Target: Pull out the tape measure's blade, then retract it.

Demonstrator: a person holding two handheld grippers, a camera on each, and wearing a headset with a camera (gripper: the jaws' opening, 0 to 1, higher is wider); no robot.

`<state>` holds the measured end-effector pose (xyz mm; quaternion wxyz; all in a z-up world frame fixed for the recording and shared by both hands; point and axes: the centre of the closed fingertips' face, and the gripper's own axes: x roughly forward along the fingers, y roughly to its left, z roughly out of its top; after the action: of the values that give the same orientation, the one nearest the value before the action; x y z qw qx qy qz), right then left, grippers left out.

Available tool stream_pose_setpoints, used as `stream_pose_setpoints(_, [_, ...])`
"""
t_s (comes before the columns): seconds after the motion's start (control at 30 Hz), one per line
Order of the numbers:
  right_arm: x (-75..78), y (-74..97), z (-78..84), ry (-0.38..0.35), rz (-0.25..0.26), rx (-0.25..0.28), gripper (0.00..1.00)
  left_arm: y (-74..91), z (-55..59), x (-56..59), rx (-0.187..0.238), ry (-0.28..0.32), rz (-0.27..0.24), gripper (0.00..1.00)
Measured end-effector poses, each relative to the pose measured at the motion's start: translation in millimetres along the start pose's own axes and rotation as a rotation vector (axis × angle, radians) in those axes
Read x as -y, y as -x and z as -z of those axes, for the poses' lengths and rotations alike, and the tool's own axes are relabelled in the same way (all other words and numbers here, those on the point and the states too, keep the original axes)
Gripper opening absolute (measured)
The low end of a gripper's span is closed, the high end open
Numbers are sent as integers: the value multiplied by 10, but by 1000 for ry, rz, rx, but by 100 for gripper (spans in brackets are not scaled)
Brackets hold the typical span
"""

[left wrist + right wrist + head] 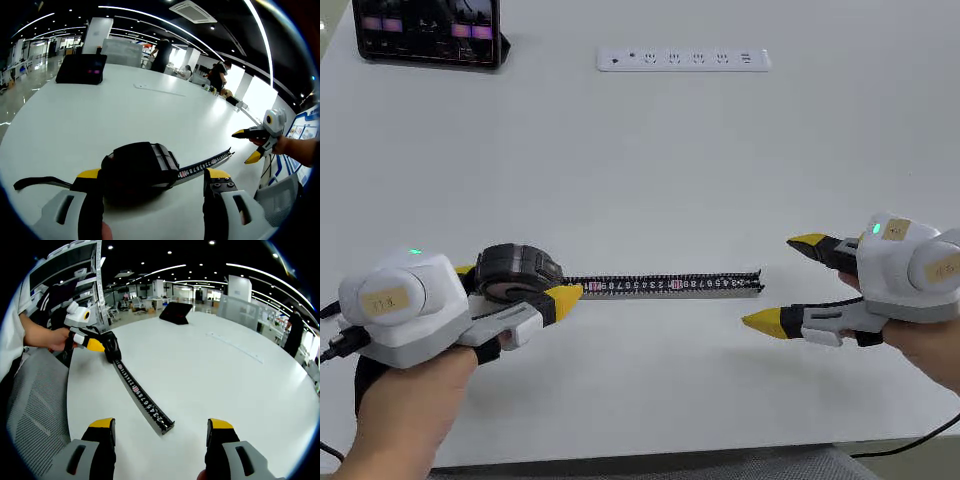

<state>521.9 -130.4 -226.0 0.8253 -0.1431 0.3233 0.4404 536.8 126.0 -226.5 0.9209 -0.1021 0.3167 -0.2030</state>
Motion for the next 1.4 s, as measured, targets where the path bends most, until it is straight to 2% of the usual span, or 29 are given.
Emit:
stream_pose_setpoints(0.33, [23,-10,-3,0,-2,0,72,-12,0,-5,11,7,-33,77])
stream_pose_setpoints(0.5, [40,-20,4,3,-4,-3,71,-14,-22,-15,26,40,-56,77])
stream_pose_setpoints(0.77, [60,-59,-13,20,-18,-10,66,-31,-23,-83,34,55,-116,73])
stream_pose_setpoints(1.07, [81,-91,26,67,-44,-37,54,-46,5,-141,20,24,-183,66])
stream_pose_setpoints(1.4, [64,-135,85,113,-77,-72,44,-63,27,-190,11,18,-213,62])
